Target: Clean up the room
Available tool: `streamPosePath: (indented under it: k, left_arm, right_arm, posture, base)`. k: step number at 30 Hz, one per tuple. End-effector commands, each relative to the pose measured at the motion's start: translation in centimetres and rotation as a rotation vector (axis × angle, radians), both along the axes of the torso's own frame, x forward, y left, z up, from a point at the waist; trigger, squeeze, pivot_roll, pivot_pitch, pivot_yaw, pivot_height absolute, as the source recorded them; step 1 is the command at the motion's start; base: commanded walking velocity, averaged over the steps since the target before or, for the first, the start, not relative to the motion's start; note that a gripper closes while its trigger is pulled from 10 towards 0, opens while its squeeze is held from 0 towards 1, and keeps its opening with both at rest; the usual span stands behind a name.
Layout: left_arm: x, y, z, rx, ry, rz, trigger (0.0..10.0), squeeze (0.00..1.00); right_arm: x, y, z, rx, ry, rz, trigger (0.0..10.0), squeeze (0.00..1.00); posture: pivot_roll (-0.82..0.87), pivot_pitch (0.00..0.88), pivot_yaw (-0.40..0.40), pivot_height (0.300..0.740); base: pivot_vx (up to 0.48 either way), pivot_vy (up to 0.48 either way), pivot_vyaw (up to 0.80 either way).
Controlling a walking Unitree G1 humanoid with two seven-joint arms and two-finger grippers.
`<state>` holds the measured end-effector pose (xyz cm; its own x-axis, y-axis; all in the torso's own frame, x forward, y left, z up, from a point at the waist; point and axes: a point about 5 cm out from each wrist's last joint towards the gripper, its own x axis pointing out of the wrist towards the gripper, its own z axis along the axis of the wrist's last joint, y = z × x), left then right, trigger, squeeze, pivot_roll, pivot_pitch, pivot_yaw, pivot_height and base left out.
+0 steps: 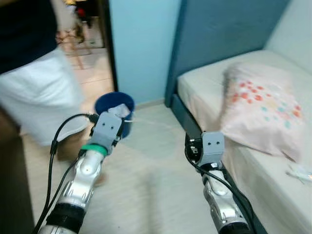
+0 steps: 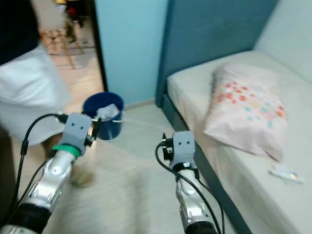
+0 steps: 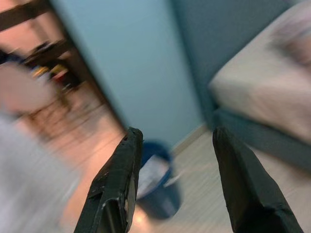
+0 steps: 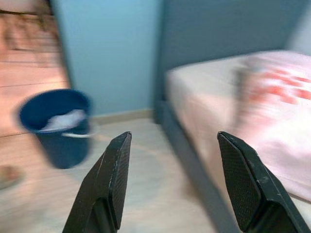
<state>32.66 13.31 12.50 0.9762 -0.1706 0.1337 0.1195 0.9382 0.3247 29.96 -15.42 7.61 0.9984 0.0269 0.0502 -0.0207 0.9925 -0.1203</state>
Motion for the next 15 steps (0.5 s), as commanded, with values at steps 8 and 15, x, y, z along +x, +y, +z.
streamPosePath:
  k: [8,15]
  left_arm:
    - [-0.34,0.04,-0.55,0.013,0.015,-0.003,10.0,0.00]
    - [-0.35,0.01,-0.59,0.013,0.014,-0.001,10.0,0.00]
  right_arm:
    - [0.22,0.19,-0.23,-0.015,0.015,0.000,10.0,0.00]
    - [0.29,0.34,-0.19,-0.016,0.016,0.007,10.0,0.00]
  posture:
    - [0.01,0.000,0.049,0.740]
    - [0.02,0.000,0.048,0.740]
  base:
    - [0.480,0.000,0.00]
    - [0.480,0.000,0.00]
